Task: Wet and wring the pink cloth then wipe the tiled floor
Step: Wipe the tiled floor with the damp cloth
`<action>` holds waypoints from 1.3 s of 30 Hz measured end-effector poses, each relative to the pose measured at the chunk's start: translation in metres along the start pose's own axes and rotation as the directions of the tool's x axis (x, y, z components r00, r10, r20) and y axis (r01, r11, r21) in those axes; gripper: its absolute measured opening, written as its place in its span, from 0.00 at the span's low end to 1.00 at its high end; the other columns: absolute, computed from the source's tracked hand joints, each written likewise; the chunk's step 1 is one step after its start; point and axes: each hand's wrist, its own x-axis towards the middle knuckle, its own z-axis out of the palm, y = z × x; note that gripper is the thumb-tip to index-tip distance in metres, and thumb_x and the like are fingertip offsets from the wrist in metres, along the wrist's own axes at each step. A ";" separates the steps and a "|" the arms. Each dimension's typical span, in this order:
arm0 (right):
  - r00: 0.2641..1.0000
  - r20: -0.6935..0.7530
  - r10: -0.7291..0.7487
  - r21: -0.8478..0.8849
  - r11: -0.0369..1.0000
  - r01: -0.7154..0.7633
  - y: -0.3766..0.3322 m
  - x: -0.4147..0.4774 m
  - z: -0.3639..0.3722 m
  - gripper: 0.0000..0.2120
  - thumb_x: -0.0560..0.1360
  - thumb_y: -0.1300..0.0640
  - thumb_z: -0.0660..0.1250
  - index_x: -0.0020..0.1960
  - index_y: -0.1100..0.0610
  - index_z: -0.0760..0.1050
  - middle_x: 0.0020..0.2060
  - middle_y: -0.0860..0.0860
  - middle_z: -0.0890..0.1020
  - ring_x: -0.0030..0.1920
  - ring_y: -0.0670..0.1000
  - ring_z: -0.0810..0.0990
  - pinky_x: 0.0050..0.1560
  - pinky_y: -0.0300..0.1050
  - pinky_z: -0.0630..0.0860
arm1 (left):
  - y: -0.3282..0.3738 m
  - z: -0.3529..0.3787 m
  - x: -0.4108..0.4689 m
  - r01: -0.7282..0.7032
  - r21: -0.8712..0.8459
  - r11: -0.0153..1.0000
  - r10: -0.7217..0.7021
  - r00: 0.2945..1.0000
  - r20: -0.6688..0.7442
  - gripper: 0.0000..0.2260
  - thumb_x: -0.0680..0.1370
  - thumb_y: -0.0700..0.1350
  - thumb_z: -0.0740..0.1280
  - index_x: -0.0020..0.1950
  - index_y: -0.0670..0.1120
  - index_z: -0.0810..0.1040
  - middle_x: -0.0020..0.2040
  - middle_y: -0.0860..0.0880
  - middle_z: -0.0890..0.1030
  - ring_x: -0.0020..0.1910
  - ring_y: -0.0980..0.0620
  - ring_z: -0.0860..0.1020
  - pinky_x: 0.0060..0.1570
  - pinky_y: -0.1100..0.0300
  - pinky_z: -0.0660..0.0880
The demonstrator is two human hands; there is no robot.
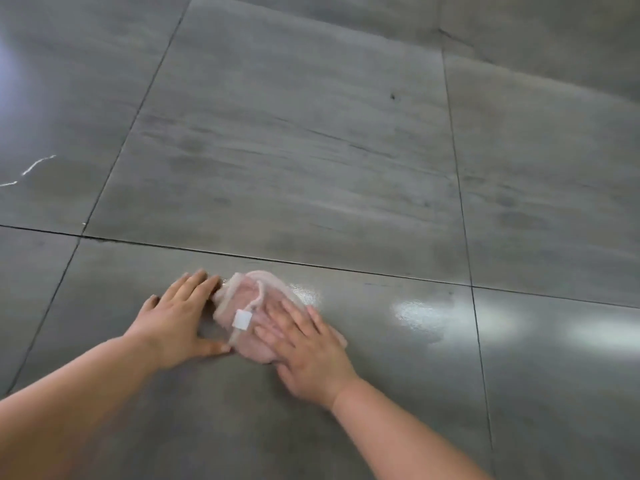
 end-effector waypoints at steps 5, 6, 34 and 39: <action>0.780 -0.081 0.621 0.042 0.784 -0.620 0.127 -0.087 -0.016 0.27 0.69 0.50 0.52 0.67 0.55 0.66 0.67 0.59 0.72 0.69 0.57 0.63 0.66 0.52 0.61 | -0.006 0.020 0.000 0.027 0.154 0.988 -0.030 0.999 0.016 0.54 0.66 0.67 0.65 0.63 0.45 0.24 0.70 0.57 0.29 0.67 0.60 0.30 0.73 0.50 0.38; 0.648 -0.084 0.757 0.074 0.654 -0.753 0.148 -0.108 -0.024 0.30 0.69 0.48 0.49 0.69 0.57 0.66 0.70 0.60 0.68 0.70 0.59 0.63 0.67 0.53 0.61 | -0.007 0.021 0.002 0.027 0.130 0.991 -0.029 0.999 0.015 0.54 0.66 0.66 0.66 0.61 0.44 0.24 0.67 0.58 0.29 0.66 0.60 0.30 0.73 0.50 0.37; 0.262 -0.063 0.963 0.272 0.269 -0.924 0.065 -0.055 -0.013 0.29 0.71 0.51 0.50 0.71 0.59 0.63 0.72 0.64 0.62 0.72 0.63 0.58 0.69 0.57 0.57 | -0.011 0.009 -0.001 -0.046 0.185 0.982 0.043 0.999 0.018 0.48 0.69 0.63 0.66 0.73 0.50 0.34 0.74 0.54 0.34 0.75 0.55 0.36 0.74 0.54 0.40; 0.995 -0.040 0.087 0.064 0.994 -0.084 -0.007 -0.035 0.005 0.25 0.67 0.53 0.55 0.64 0.52 0.65 0.64 0.54 0.74 0.71 0.55 0.58 0.69 0.47 0.50 | -0.040 -0.002 -0.017 -0.092 0.236 0.967 0.094 0.996 0.001 0.44 0.69 0.67 0.60 0.74 0.52 0.38 0.76 0.52 0.37 0.75 0.55 0.37 0.74 0.57 0.40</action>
